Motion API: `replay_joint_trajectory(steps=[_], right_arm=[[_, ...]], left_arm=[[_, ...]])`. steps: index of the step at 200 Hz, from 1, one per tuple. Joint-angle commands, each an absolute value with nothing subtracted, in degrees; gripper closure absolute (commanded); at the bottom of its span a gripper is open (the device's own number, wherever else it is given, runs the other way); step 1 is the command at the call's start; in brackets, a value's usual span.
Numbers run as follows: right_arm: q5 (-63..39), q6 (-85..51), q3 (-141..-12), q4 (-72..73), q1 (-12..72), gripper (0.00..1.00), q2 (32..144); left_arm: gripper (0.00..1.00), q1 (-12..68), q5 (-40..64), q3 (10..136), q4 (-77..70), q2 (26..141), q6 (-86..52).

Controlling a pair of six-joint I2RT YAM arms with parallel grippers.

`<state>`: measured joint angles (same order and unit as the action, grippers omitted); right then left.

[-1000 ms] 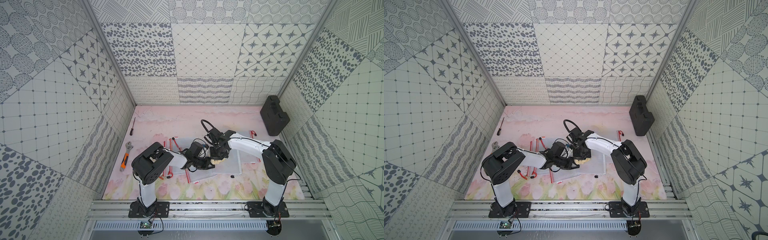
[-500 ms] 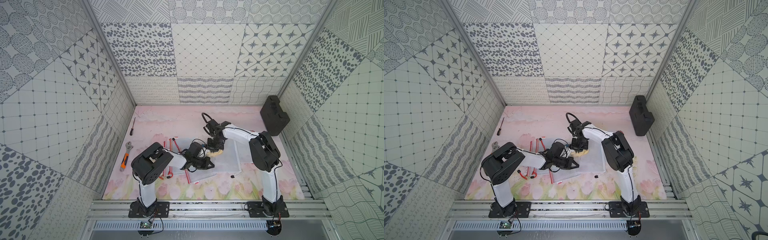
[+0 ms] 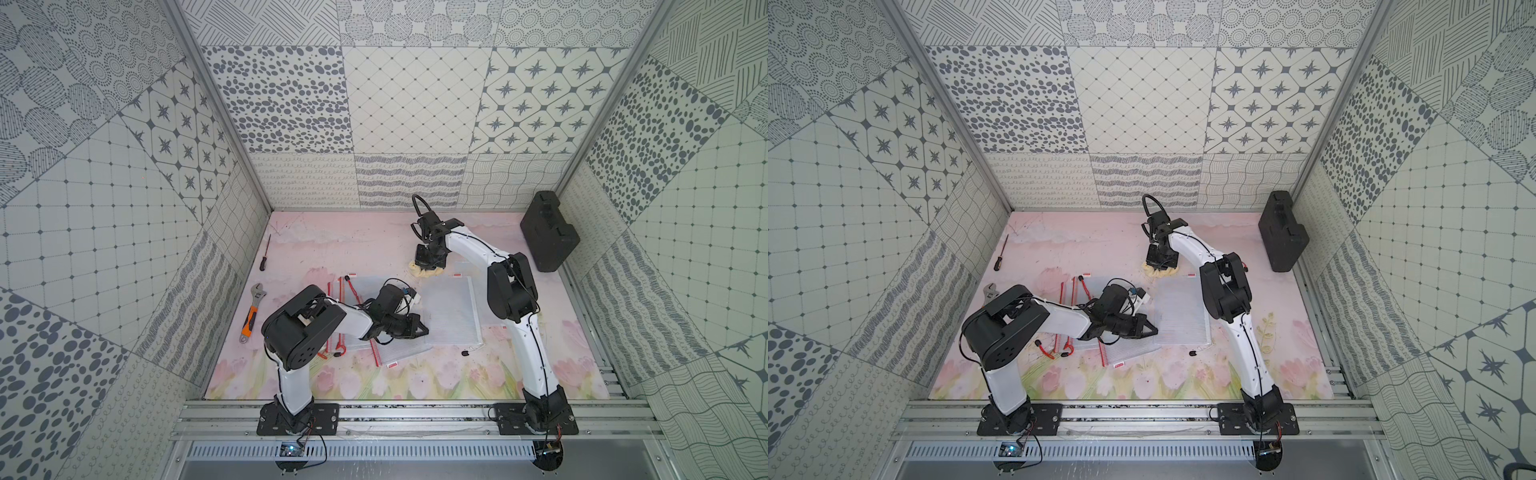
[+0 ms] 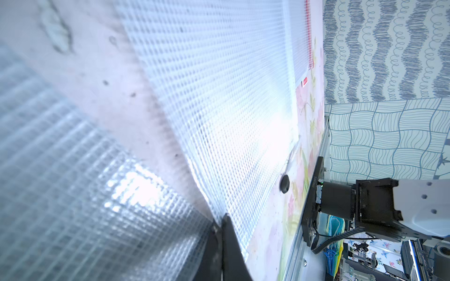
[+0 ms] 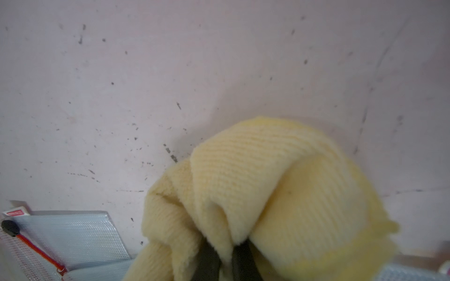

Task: Wipe the document bag
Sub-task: Wipe the dirt from the document bag.

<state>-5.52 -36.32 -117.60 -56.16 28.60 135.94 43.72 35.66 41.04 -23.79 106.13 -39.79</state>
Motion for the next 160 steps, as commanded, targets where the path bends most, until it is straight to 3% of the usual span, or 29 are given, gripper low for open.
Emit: replay_joint_trajectory(steps=[1, 44, 87, 116, 160], right_arm=[[-2.8, -34.4, -111.6, -56.0, 29.8, 1.0, 129.3], [-4.3, -39.1, -83.1, -46.6, 31.9, 1.0, 107.9], [-6.7, -43.2, -67.5, -42.1, 36.6, 1.0, 104.0], [-6.5, -42.5, -66.5, -39.8, 35.5, 1.0, 107.7], [-5.3, -35.8, -79.2, -41.5, 26.3, 1.0, 120.8]], left_arm=[[1.0, 43.7, 26.5, 40.1, -4.5, 107.7, -37.7], [1.0, 43.7, 26.1, 40.3, -3.9, 108.3, -37.7], [1.0, 43.4, 26.9, 41.2, -3.4, 109.2, -37.2], [1.0, 43.2, 27.0, 41.0, -3.7, 109.3, -37.3], [1.0, 43.2, 26.9, 40.3, -4.3, 108.8, -37.6]])
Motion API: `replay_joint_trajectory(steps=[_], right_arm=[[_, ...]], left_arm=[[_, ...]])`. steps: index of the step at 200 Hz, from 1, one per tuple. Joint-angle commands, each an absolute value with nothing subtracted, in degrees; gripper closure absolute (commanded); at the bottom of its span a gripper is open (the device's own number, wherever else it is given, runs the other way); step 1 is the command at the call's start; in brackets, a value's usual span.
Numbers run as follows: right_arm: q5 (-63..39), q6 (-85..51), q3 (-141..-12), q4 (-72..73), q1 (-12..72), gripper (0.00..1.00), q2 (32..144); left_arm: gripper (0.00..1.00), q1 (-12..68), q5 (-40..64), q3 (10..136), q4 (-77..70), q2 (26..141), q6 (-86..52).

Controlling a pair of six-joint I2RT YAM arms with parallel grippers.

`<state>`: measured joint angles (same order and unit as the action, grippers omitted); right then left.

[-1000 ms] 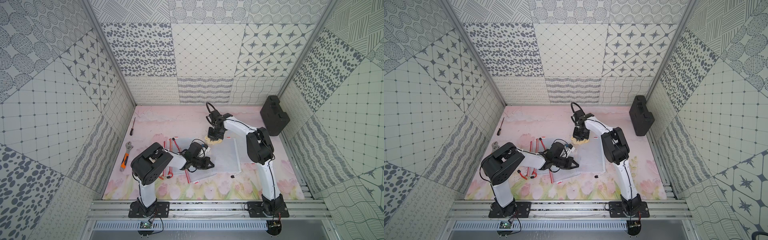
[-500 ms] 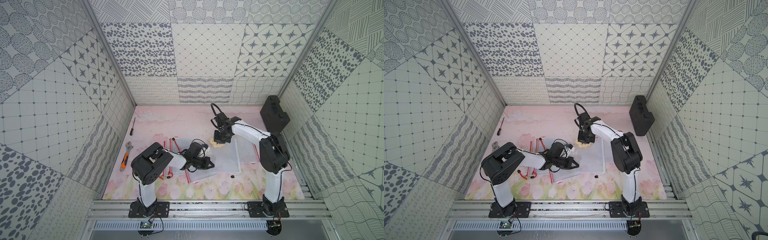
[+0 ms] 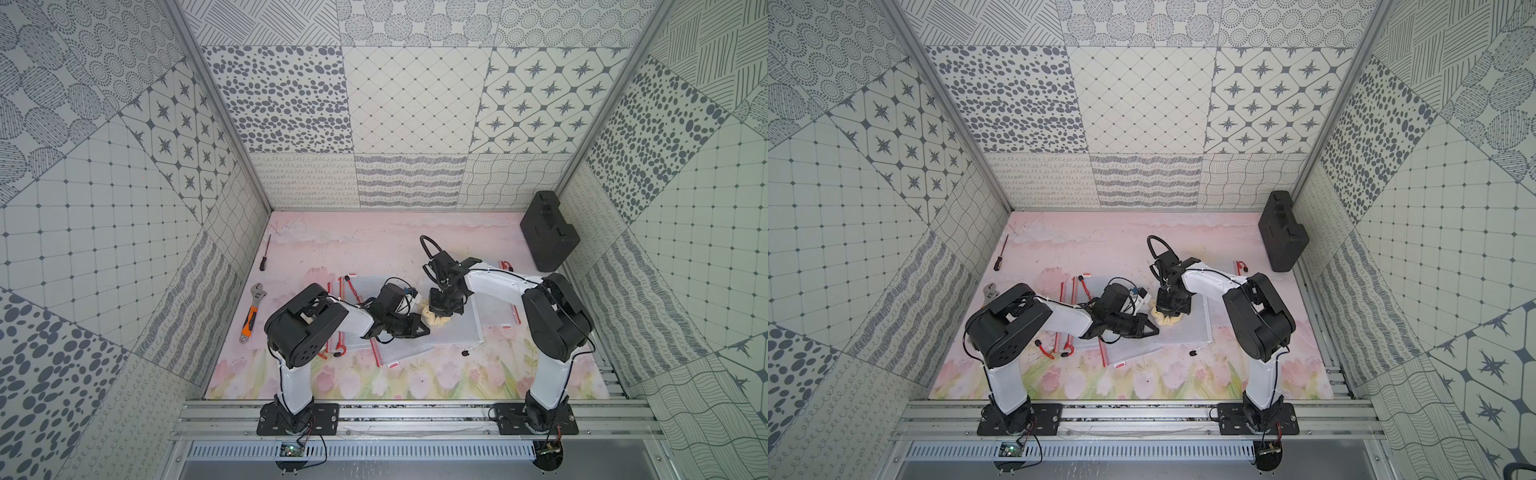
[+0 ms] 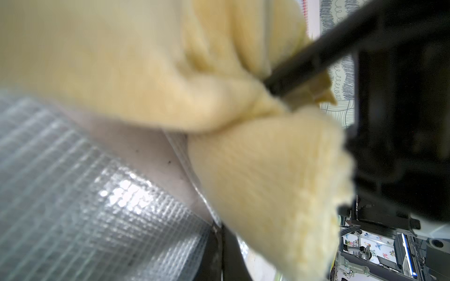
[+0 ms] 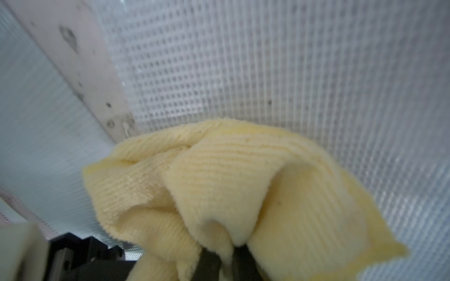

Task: Wipe the document bag
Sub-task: Wipe the dirt from the document bag.

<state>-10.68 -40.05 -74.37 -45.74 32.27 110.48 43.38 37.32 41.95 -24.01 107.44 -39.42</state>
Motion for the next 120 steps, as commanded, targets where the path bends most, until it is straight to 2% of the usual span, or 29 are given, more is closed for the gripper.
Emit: replay_joint_trajectory(steps=[1, 33, 50, 70, 97, 120], right_arm=[[-5.3, -35.7, -79.6, -41.6, 26.0, 1.0, 121.1], [-3.1, -31.1, -95.2, -49.3, 19.6, 1.0, 129.5], [-2.6, -29.6, -97.8, -52.0, 19.5, 1.0, 127.3], [-2.2, -29.8, -91.8, -51.2, 21.6, 1.0, 118.3], [-1.7, -33.1, -76.2, -48.5, 26.5, 1.0, 104.4], [-3.6, -37.4, -64.0, -46.4, 30.0, 1.0, 98.0]], left_arm=[[1.0, 43.2, 26.9, 40.3, -4.3, 108.8, -37.6], [1.0, 43.2, 26.5, 39.7, -4.6, 108.2, -38.0], [1.0, 43.2, 26.3, 39.9, -4.4, 108.4, -38.1], [1.0, 43.0, 26.2, 40.3, -4.0, 108.8, -38.2], [1.0, 42.9, 26.4, 40.7, -3.5, 109.3, -37.8], [1.0, 42.8, 26.7, 40.8, -3.4, 109.6, -37.6]])
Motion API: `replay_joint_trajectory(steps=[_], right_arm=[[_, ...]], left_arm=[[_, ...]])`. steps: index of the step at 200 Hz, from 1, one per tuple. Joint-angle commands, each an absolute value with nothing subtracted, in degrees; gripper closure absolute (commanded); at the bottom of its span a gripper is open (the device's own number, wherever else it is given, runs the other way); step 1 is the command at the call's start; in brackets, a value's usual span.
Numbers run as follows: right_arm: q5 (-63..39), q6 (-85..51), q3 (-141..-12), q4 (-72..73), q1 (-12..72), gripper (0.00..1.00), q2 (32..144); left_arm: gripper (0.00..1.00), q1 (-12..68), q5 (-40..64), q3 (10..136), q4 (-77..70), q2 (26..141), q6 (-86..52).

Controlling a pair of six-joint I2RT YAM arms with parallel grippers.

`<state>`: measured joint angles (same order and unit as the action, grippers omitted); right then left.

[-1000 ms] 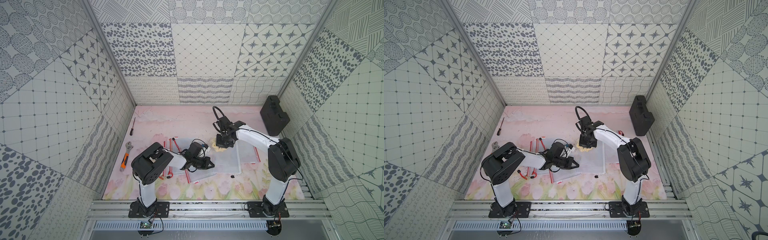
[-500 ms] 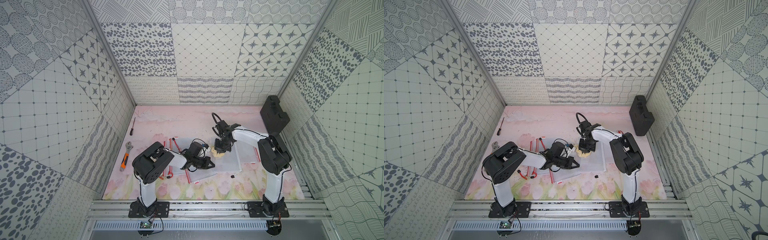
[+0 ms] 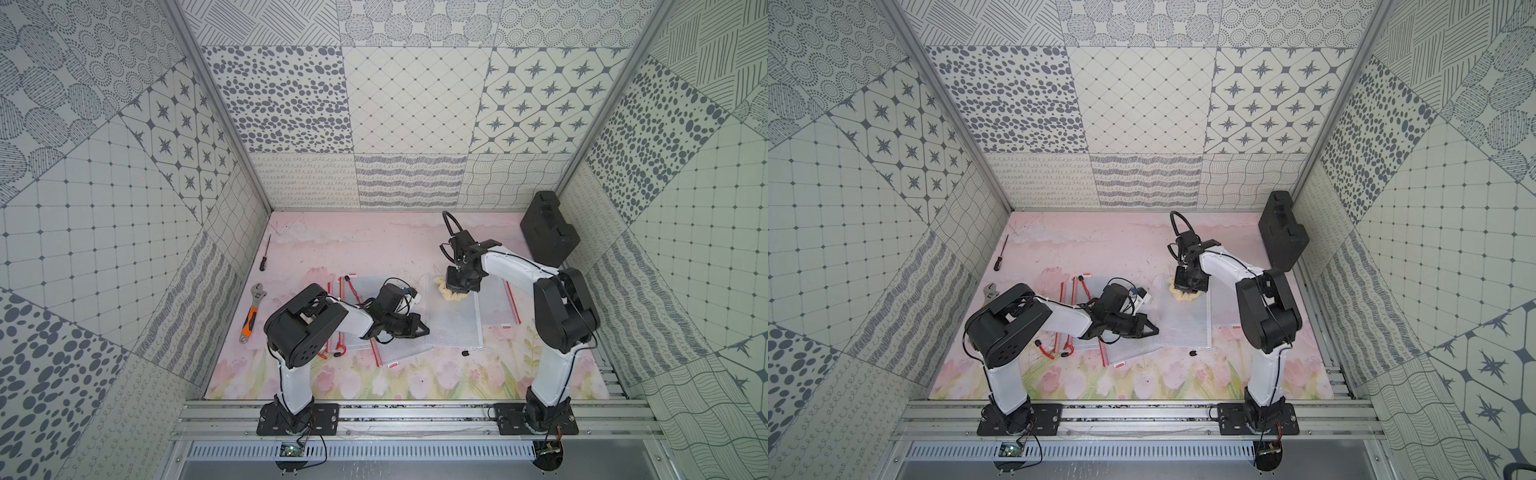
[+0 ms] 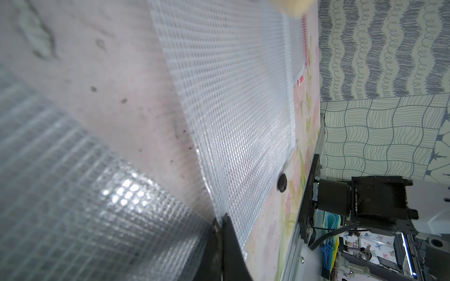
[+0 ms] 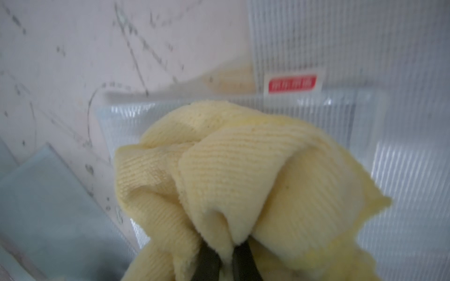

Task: Wipe the document bag
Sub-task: Wipe the dirt from the document bag.

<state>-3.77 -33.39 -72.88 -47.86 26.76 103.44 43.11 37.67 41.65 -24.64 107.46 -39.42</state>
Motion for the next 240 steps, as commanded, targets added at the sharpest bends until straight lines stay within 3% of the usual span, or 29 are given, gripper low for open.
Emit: replay_joint_trajectory(steps=[1, 28, 56, 93, 117, 156, 181, 209, 240], right_arm=[[-3.7, -37.5, -63.6, -46.4, 30.1, 1.0, 97.9], [-4.7, -39.8, -55.2, -43.2, 30.9, 1.0, 97.4], [-4.2, -37.9, -56.9, -41.1, 26.9, 1.0, 102.8], [-6.3, -33.2, -69.9, -40.4, 16.5, 1.0, 112.8], [-1.2, -31.3, -83.6, -47.1, 14.9, 1.0, 117.9], [-0.9, -29.1, -91.7, -51.5, 13.7, 1.0, 120.0], [-1.3, -29.8, -85.2, -50.7, 17.0, 1.0, 112.7], [-0.7, -34.5, -77.7, -50.0, 27.7, 1.0, 104.0], [-5.0, -41.4, -73.8, -46.4, 38.1, 1.0, 103.1]], left_arm=[[1.0, 42.8, 26.7, 40.8, -3.4, 109.6, -37.6], [1.0, 42.6, 26.9, 41.0, -3.4, 109.8, -37.7], [1.0, 42.7, 27.0, 41.1, -3.4, 110.0, -37.8], [1.0, 42.6, 26.8, 40.9, -3.4, 109.6, -37.8], [1.0, 42.6, 26.8, 40.6, -3.7, 109.5, -38.0], [1.0, 42.6, 26.7, 40.4, -4.0, 109.4, -38.1], [1.0, 42.6, 26.7, 40.3, -4.3, 109.4, -38.2], [1.0, 42.5, 26.8, 40.8, -3.7, 109.9, -38.1], [1.0, 42.5, 26.9, 41.2, -3.4, 110.2, -37.9]])
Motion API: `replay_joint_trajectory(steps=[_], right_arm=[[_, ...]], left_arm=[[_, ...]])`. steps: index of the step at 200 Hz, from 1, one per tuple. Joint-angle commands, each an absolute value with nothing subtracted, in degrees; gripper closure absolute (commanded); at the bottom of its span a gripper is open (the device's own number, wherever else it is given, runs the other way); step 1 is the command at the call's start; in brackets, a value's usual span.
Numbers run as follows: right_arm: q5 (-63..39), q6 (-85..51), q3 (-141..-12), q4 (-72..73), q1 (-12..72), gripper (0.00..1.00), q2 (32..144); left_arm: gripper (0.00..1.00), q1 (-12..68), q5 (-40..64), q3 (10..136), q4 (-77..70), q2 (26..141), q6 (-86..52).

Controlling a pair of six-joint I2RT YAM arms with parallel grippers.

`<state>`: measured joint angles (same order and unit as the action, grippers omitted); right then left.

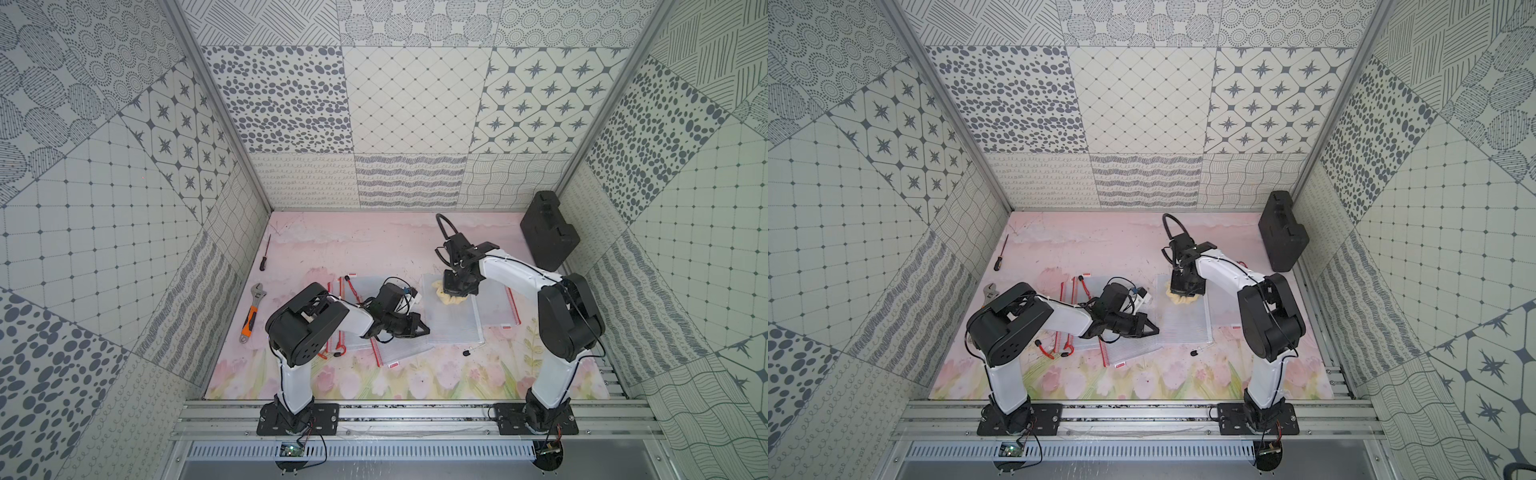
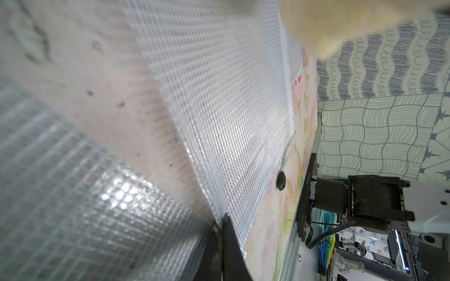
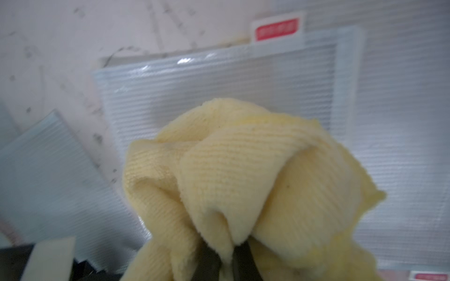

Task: Wipe the document bag
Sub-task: Wipe the dirt from the document bag.

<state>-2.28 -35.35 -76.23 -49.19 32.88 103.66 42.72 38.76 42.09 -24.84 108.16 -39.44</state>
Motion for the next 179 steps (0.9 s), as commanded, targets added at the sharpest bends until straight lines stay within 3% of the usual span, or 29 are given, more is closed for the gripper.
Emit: replay_joint_trajectory(steps=[1, 53, 92, 128, 150, 179], right_arm=[[-5.2, -41.5, -73.8, -46.3, 38.4, 1.0, 103.2], [-5.1, -42.5, -70.8, -44.6, 38.8, 1.0, 105.8], [-3.6, -40.1, -62.1, -44.2, 30.9, 1.0, 103.0], [4.5, -37.3, -57.5, -49.2, 24.3, 1.0, 95.6], [3.5, -38.8, -58.6, -47.9, 25.9, 1.0, 94.9], [3.1, -42.5, -64.5, -45.7, 34.9, 1.0, 101.8]], left_arm=[[1.0, 42.5, 26.9, 41.2, -3.4, 110.2, -37.9], [1.0, 42.5, 26.7, 40.7, -3.7, 109.9, -38.0], [1.0, 42.5, 26.5, 40.6, -3.6, 109.7, -38.1], [1.0, 42.5, 26.5, 40.7, -3.5, 109.8, -38.0], [1.0, 42.5, 26.8, 41.0, -3.4, 110.1, -38.0], [1.0, 42.5, 26.6, 41.0, -3.3, 110.1, -38.1]])
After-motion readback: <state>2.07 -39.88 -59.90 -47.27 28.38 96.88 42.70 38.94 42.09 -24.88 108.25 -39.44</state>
